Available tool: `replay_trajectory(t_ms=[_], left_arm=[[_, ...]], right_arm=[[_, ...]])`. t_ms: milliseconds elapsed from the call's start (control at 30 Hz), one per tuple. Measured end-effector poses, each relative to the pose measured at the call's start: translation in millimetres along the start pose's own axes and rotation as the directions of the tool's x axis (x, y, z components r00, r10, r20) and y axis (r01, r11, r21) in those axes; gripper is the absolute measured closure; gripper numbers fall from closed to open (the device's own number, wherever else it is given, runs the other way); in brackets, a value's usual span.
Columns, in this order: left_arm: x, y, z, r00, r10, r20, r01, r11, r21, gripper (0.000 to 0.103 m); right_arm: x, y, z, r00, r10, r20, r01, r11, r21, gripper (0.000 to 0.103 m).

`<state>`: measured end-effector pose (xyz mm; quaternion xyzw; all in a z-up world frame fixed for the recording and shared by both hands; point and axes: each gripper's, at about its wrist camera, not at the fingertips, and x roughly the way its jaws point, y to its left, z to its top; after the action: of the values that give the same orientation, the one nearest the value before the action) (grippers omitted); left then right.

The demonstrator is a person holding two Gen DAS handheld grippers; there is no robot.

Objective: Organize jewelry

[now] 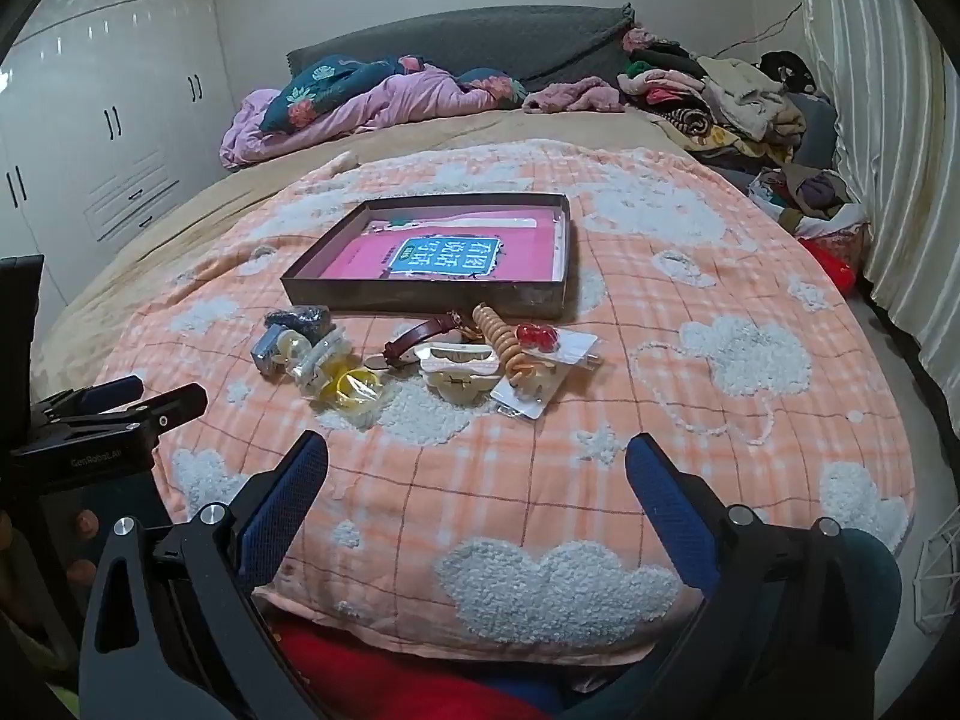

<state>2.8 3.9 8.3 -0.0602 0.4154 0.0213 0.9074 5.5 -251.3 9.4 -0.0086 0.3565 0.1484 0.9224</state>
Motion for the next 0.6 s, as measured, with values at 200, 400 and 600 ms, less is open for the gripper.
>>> replay_trajectory(t_ms=[200,400,600], left_arm=[[-1.6,0.5,0.1,1.000,0.000,0.005,0.000,1.000,0.000,0.008],[-3.7,1.1,1.5,1.000,0.002,0.008,-0.002,1.000,0.002,0.008],[-4.0,1.5,1.3,1.000,0.002,0.011,-0.002,1.000,0.002,0.008]], right_arm=[[-0.2,1.3,0.6,1.000,-0.001,0.001,0.001,1.000,-0.002,0.004],[-3.1,4.8,1.4,1.000,-0.005,0.011,0.005,1.000,-0.010,0.004],[-3.1,3.9,1.2,1.000,-0.004,0.011,0.004,1.000,-0.010,0.004]])
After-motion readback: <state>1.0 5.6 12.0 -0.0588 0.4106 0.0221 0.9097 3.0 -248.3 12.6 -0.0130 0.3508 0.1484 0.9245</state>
